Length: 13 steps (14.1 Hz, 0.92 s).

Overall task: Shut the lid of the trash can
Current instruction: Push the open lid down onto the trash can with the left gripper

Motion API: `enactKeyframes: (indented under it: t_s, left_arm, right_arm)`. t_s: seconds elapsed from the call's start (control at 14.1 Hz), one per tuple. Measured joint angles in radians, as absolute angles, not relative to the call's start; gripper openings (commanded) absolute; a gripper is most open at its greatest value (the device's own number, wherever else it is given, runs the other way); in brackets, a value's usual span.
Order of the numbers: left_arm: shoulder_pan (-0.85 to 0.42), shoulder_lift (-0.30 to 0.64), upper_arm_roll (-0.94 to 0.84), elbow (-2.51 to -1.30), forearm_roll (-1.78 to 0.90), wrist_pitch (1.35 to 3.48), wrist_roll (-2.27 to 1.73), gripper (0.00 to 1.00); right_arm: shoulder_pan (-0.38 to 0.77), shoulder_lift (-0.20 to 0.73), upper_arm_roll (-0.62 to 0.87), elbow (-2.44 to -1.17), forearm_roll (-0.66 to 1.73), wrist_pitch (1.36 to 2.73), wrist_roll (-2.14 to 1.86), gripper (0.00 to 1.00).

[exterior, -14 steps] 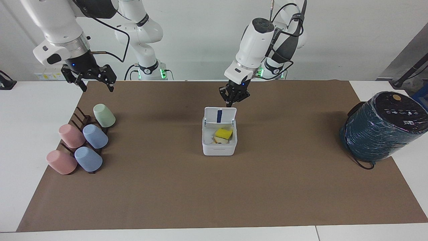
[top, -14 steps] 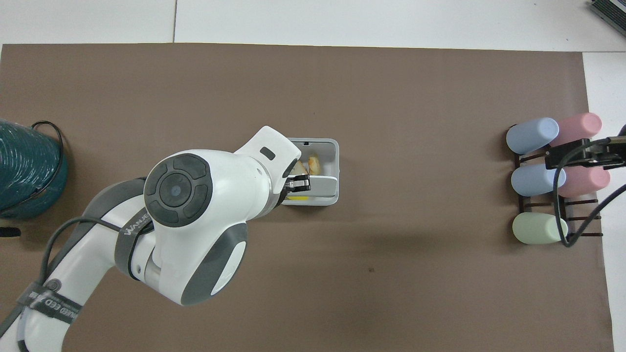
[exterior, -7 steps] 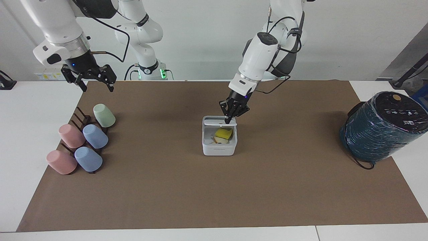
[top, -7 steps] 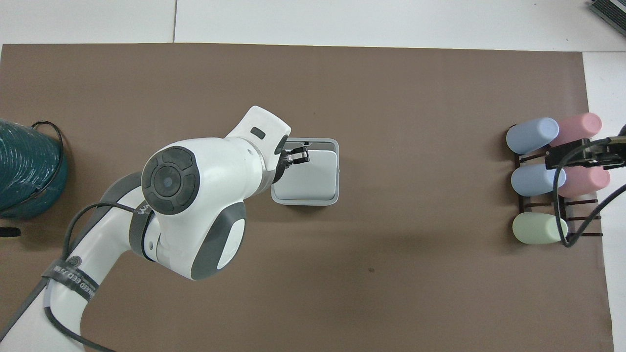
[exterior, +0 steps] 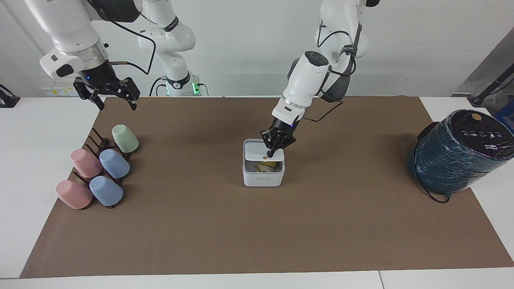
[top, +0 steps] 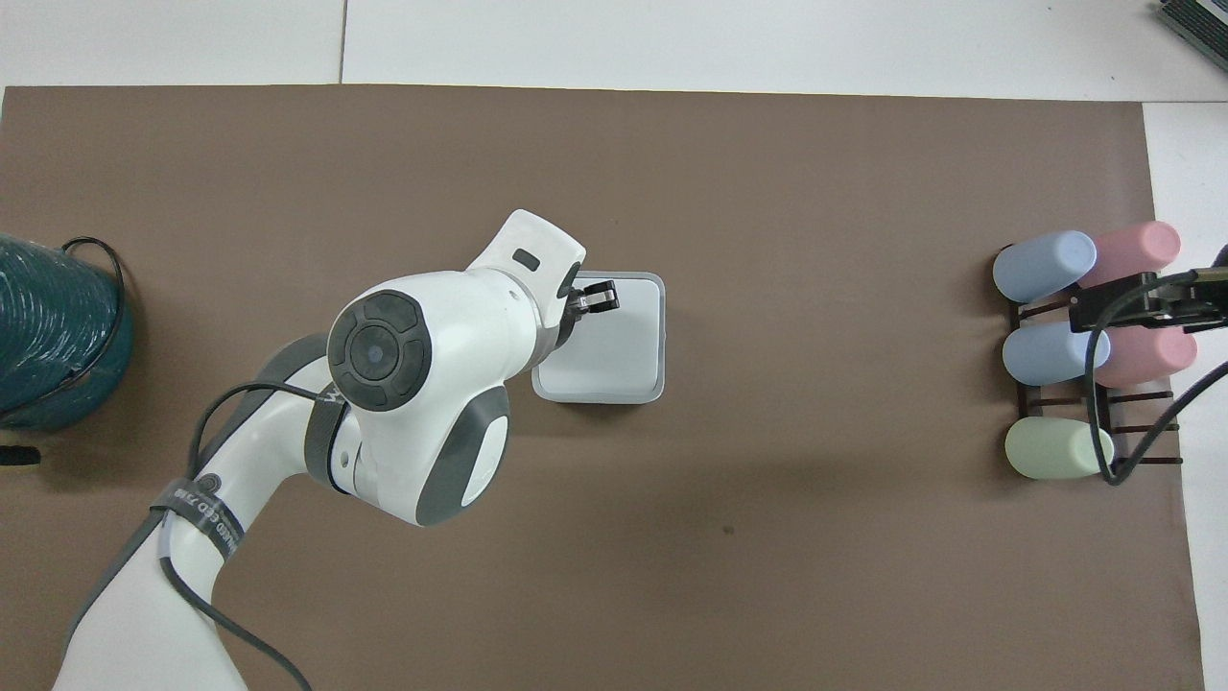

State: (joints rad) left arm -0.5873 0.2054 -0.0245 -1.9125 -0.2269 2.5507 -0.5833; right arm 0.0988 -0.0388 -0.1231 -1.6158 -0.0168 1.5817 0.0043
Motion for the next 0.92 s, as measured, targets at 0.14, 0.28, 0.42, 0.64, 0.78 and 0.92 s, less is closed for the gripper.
enactKeyframes:
  t_s: [0.14,0.28,0.42,0.64,0.78,0.92]
  left_arm:
    - [-0.592,0.232,-0.026,-1.911,-0.227,2.579,-0.583,0.00]
    - [-0.593,0.239,-0.025,-1.908,-0.227,2.583,-0.583,0.00]
    - [-0.593,0.241,-0.025,-1.908,-0.228,2.583,-0.583,0.00]
    - [-0.593,0.257,-0.025,-1.908,-0.228,2.596,-0.583,0.00]
    - [-0.594,0.264,-0.025,-1.908,-0.228,2.601,-0.583,0.00]
    - [-0.595,0.266,-0.025,-1.908,-0.228,2.602,-0.583,0.00]
  right_arm:
    - [0.099,-0.039,-0.123,-1.616,-0.017,1.582,0.004,1.00]
    - [0.099,-0.039,-0.123,-1.616,-0.017,1.582,0.004,1.00]
    - [0.099,-0.039,-0.123,-1.616,-0.017,1.582,0.004,1.00]
    - [0.099,-0.039,-0.123,-1.616,-0.017,1.582,0.004,1.00]
    - [0.099,-0.039,-0.123,-1.616,-0.017,1.582,0.004,1.00]
    - [0.099,-0.039,-0.123,-1.616,-0.017,1.582,0.004,1.00]
